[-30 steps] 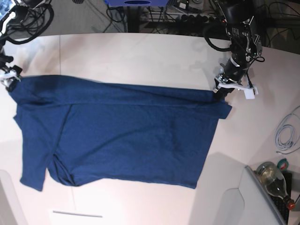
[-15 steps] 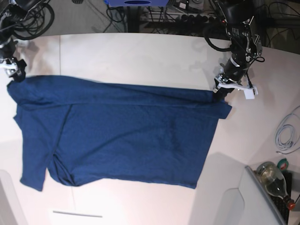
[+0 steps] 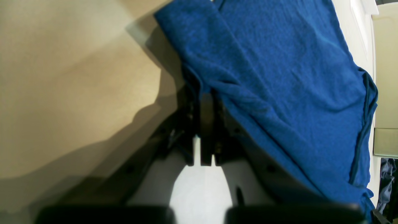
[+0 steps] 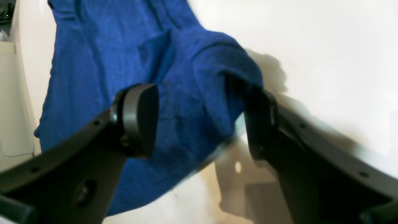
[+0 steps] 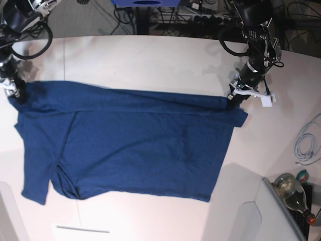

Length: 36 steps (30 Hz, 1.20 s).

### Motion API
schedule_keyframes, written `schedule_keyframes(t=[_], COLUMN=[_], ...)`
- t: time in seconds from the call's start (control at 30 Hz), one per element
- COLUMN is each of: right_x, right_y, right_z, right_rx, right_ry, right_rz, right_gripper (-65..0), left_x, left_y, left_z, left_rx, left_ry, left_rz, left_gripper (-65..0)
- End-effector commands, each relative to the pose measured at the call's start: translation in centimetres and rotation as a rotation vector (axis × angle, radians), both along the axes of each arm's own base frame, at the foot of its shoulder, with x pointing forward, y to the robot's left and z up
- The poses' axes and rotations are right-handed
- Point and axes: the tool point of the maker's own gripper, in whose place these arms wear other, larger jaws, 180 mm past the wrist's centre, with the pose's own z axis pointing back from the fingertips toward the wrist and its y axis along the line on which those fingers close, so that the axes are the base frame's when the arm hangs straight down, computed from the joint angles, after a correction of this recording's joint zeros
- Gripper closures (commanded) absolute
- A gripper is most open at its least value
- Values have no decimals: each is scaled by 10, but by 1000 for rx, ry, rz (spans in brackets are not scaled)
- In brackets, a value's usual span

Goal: Layout the t-shirt on the table in an organized manner, then fold the t-shirt properly
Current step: 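Open both grippers and regrasp the folded shirt edge, then pull the shirt edge back with both grippers, unfolding it flat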

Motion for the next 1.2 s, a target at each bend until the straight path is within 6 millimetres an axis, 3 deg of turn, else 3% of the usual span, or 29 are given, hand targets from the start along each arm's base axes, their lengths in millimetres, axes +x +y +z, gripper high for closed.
schedule_keyframes(t=[0.0,0.07,0.1,0.2,0.4,0.53,0.67,0.73,0.83,1.0,1.17], right_x=[-3,2,3,7,24,42,54,57,52,27,-1], right_y=[12,20,22,17,-1,-15,-25,-25,-24,-18,-15], right_z=[-9,-9,-9,-2,41,71,86,88,84,52,27], right_rx=[15,13,9,-14,-80,-85,-61,-43,-35,-3,22], right_ry=[61,65,66,53,77,87,103,115,131,191,248], right_rz=[55,91,103,101,137,109,95,91,90,79,60], right_gripper=[-392,-342,-279,-5,-5,-5,-5,-5,-5,-3,-2], left_x=[-5,-4,-3,0,13,37,51,50,39,2,-24], left_y=[1,1,1,4,19,24,33,32,31,31,31], left_z=[-4,-3,-2,3,29,65,94,98,85,52,36], left_rx=[16,17,17,31,90,147,200,212,202,172,167], left_ry=[39,37,34,21,15,-76,-135,-144,-105,-4,52], left_rz=[-23,-23,-23,-27,-94,-111,-86,-92,-95,-91,-96], left_gripper=[0,0,0,0,0,0,0,0,0,0,0])
